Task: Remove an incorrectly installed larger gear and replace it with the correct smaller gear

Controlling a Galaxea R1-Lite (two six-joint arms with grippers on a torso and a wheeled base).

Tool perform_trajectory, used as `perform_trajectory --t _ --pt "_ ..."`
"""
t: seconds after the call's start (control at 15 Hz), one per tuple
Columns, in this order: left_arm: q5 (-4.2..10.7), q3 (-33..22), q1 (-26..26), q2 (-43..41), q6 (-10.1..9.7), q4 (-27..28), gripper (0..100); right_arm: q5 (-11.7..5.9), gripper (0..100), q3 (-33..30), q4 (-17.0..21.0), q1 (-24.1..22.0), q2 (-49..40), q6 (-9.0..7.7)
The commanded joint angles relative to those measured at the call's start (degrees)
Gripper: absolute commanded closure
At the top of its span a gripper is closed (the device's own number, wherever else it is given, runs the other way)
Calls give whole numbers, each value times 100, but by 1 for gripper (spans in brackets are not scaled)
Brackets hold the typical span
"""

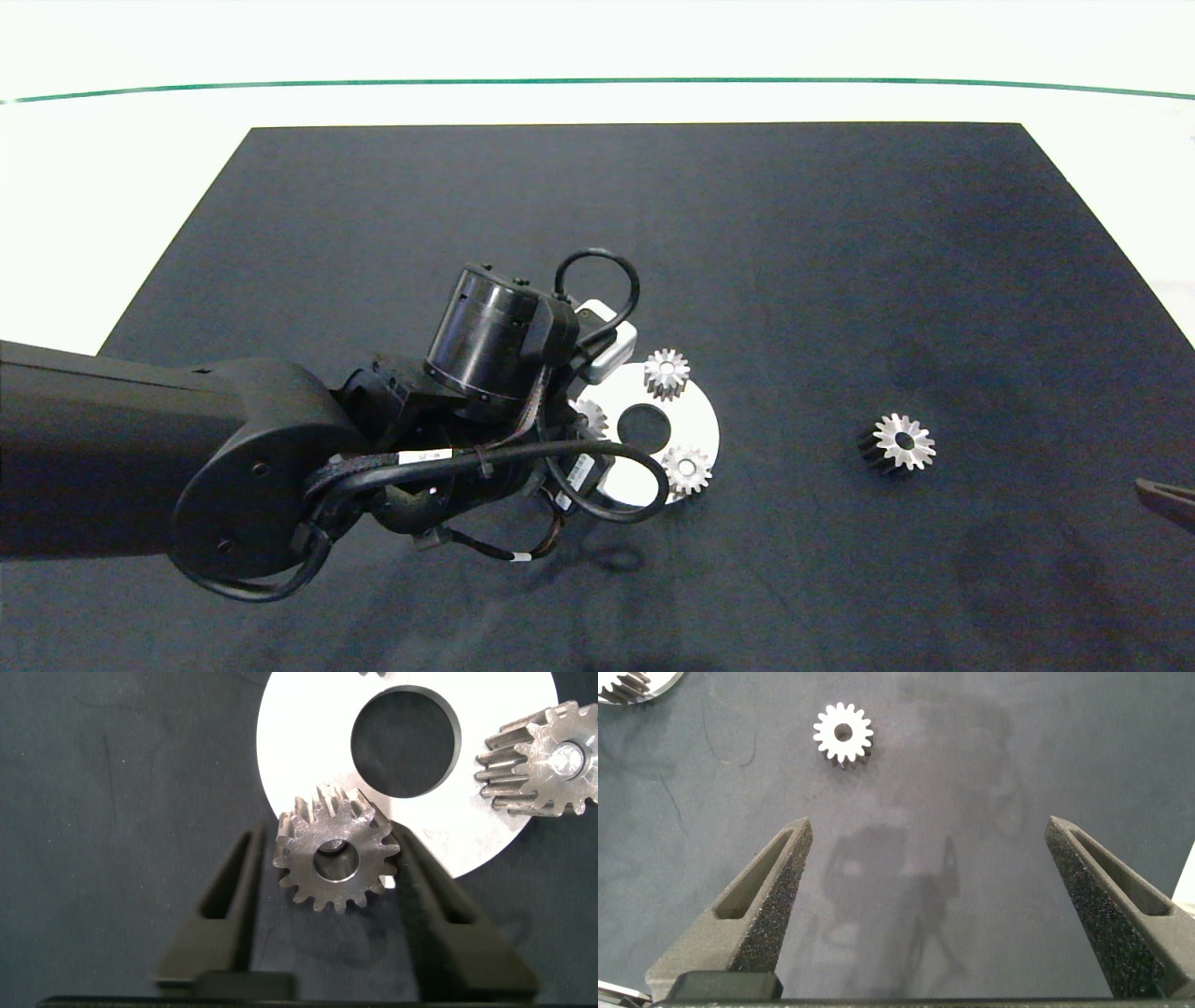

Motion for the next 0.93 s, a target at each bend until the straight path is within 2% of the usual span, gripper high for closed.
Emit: perform_trajectory --t 0.07,0.4,0.73,0.93 --pt "12 0 -3 -6 0 1 0 -2 0 1 11 2 10 -10" --pt "12 141 -3 -191 0 89 0 -2 0 1 11 -7 10 -10" --pt "12 194 -3 -894 -88 766 0 -2 0 9 11 -7 10 -10" --pt "12 79 -12 -982 -97 836 0 -2 0 9 11 -7 10 -19"
